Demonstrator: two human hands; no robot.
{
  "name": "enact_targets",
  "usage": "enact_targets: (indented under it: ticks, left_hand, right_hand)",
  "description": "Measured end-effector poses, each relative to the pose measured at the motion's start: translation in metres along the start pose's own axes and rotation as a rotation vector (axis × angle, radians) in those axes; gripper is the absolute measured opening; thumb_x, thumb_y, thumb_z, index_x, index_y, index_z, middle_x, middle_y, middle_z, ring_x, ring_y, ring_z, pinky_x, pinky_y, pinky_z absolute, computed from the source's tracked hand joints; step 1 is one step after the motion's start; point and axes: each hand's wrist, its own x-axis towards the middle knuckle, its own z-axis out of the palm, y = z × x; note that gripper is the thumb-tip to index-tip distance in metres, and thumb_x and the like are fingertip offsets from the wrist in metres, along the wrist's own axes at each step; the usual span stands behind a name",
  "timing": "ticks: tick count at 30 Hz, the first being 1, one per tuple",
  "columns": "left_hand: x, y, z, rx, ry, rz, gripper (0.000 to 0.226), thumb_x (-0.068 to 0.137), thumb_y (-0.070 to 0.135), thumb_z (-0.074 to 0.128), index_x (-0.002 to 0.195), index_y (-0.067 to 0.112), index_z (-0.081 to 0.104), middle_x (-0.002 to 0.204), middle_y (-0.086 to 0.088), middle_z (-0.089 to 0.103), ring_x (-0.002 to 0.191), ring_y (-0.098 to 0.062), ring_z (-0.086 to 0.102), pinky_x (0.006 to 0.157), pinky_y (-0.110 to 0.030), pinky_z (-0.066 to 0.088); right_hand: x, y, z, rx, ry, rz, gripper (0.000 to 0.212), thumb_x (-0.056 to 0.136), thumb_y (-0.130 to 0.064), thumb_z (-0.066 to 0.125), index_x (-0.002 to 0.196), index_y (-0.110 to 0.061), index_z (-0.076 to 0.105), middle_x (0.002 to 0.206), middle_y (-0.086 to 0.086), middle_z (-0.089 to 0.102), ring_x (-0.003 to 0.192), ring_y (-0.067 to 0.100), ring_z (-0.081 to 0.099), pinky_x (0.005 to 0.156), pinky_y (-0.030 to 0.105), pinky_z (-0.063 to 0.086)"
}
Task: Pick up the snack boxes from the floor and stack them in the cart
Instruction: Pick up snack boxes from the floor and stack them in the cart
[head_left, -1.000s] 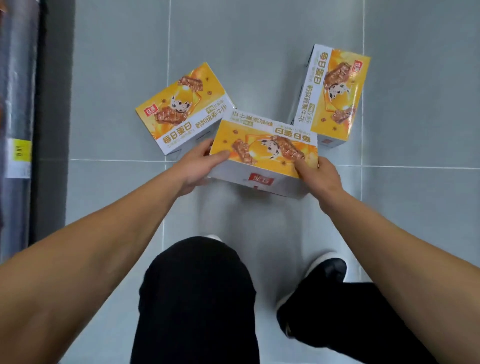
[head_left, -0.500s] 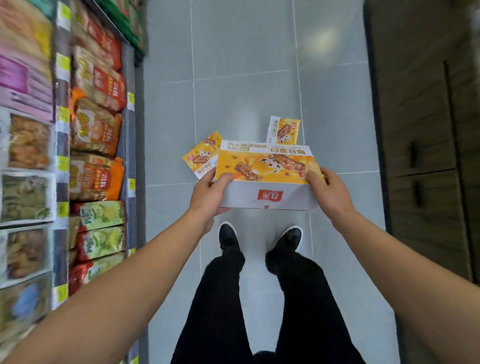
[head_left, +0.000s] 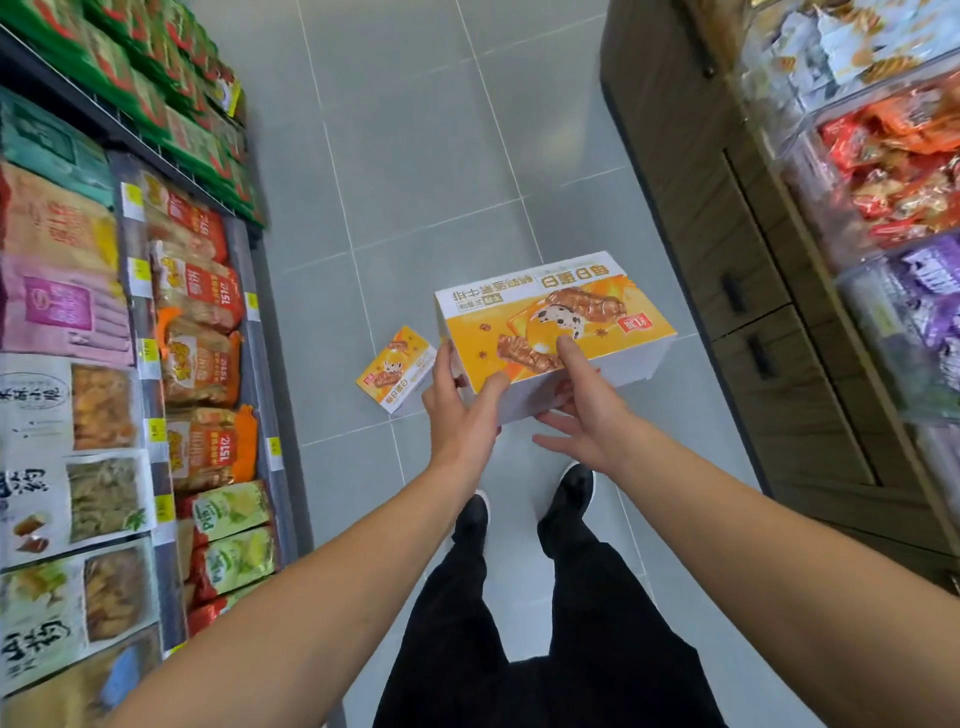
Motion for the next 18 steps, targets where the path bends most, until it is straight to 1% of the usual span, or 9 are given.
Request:
enact_targets:
  ticks: [2, 4, 6, 8, 11, 13, 15, 17, 18]
  left_hand:
    - [-0.008, -0.008, -0.007, 0.11, -0.07, 0.032, 0.08, 0.07, 0.058, 0.066, 0.136, 0.063, 0.022, 0.126, 0.02, 0.033, 0.121, -0.006, 0.046, 0.094, -0.048, 0.052]
    - [-0.01, -0.016, -0.02, 0.229, -0.158, -0.005, 0.084, 0.066, 0.066, 0.064, 0.138, 0.06, 0.021, 0.132, 0.012, 0.041, 0.124, -0.016, 0.05, 0.095, -0.048, 0.051]
    - [-0.012, -0.021, -0.037, 0.415, -0.268, -0.057, 0.09, 0.064, 0.072, 0.06, 0.142, 0.05, 0.024, 0.139, 0.003, 0.043, 0.123, -0.023, 0.053, 0.098, -0.048, 0.049]
    - [-0.011, -0.024, -0.053, 0.576, -0.324, -0.054, 0.092, 0.069, 0.07, 0.063, 0.147, 0.037, 0.027, 0.143, -0.002, 0.041, 0.127, -0.025, 0.05, 0.105, -0.045, 0.044]
    - [-0.009, -0.021, -0.074, 0.751, -0.366, 0.13, 0.082, 0.081, 0.053, 0.069, 0.148, 0.023, 0.032, 0.145, -0.005, 0.041, 0.131, -0.021, 0.044, 0.104, -0.031, 0.038]
    - [-0.019, -0.014, -0.078, 0.841, -0.474, 0.263, 0.084, 0.078, 0.048, 0.073, 0.148, 0.024, 0.031, 0.146, -0.004, 0.038, 0.13, -0.023, 0.046, 0.106, -0.033, 0.039]
    - [-0.031, -0.009, -0.072, 0.92, -0.567, 0.411, 0.093, 0.075, 0.046, 0.076, 0.15, 0.025, 0.026, 0.148, -0.004, 0.032, 0.133, -0.023, 0.042, 0.11, -0.038, 0.037]
    - [-0.051, -0.005, -0.057, 1.019, -0.668, 0.61, 0.105, 0.07, 0.051, 0.078, 0.152, 0.024, 0.018, 0.154, -0.003, 0.021, 0.143, -0.022, 0.026, 0.116, -0.037, 0.028]
    - [-0.06, -0.005, -0.05, 1.069, -0.727, 0.702, 0.111, 0.068, 0.056, 0.077, 0.153, 0.024, 0.014, 0.157, -0.003, 0.016, 0.146, -0.022, 0.017, 0.117, -0.038, 0.022]
  right_hand:
    - [-0.002, 0.01, 0.002, 0.071, 0.084, -0.014, 0.088, 0.06, -0.068, 0.076, 0.128, -0.019, 0.052, 0.114, 0.003, 0.061, 0.104, 0.024, 0.065, 0.083, 0.045, 0.056]
    - [-0.006, 0.023, -0.001, 0.109, 0.161, -0.051, 0.084, 0.057, -0.061, 0.079, 0.123, -0.015, 0.054, 0.109, 0.004, 0.061, 0.101, 0.024, 0.066, 0.079, 0.041, 0.058]
    - [-0.016, 0.037, -0.009, 0.12, 0.252, -0.11, 0.073, 0.062, -0.053, 0.081, 0.118, -0.015, 0.054, 0.109, 0.002, 0.061, 0.103, 0.022, 0.065, 0.078, 0.039, 0.057]
    - [-0.025, 0.05, -0.022, 0.036, 0.38, -0.173, 0.08, 0.054, -0.053, 0.083, 0.118, -0.015, 0.052, 0.107, 0.0, 0.062, 0.099, 0.019, 0.063, 0.076, 0.038, 0.056]
    - [-0.048, 0.072, -0.04, -0.204, 0.487, -0.337, 0.08, 0.041, -0.052, 0.084, 0.111, -0.023, 0.06, 0.102, -0.004, 0.072, 0.086, 0.015, 0.07, 0.077, 0.041, 0.059]
    - [-0.074, 0.093, -0.052, -0.502, 0.582, -0.365, 0.084, 0.036, -0.059, 0.082, 0.109, -0.023, 0.06, 0.098, -0.006, 0.07, 0.086, 0.017, 0.069, 0.078, 0.04, 0.058]
    - [-0.106, 0.113, -0.056, -0.793, 0.639, -0.35, 0.083, 0.044, -0.058, 0.081, 0.113, -0.021, 0.053, 0.106, 0.001, 0.061, 0.097, 0.025, 0.06, 0.085, 0.039, 0.051]
    - [-0.139, 0.139, -0.057, -1.001, 0.67, -0.331, 0.085, 0.055, -0.053, 0.076, 0.126, -0.017, 0.045, 0.116, 0.009, 0.053, 0.108, 0.033, 0.052, 0.091, 0.039, 0.043]
    - [-0.151, 0.152, -0.056, -1.071, 0.681, -0.324, 0.087, 0.057, -0.054, 0.071, 0.13, -0.017, 0.042, 0.12, 0.011, 0.052, 0.109, 0.035, 0.05, 0.092, 0.04, 0.042]
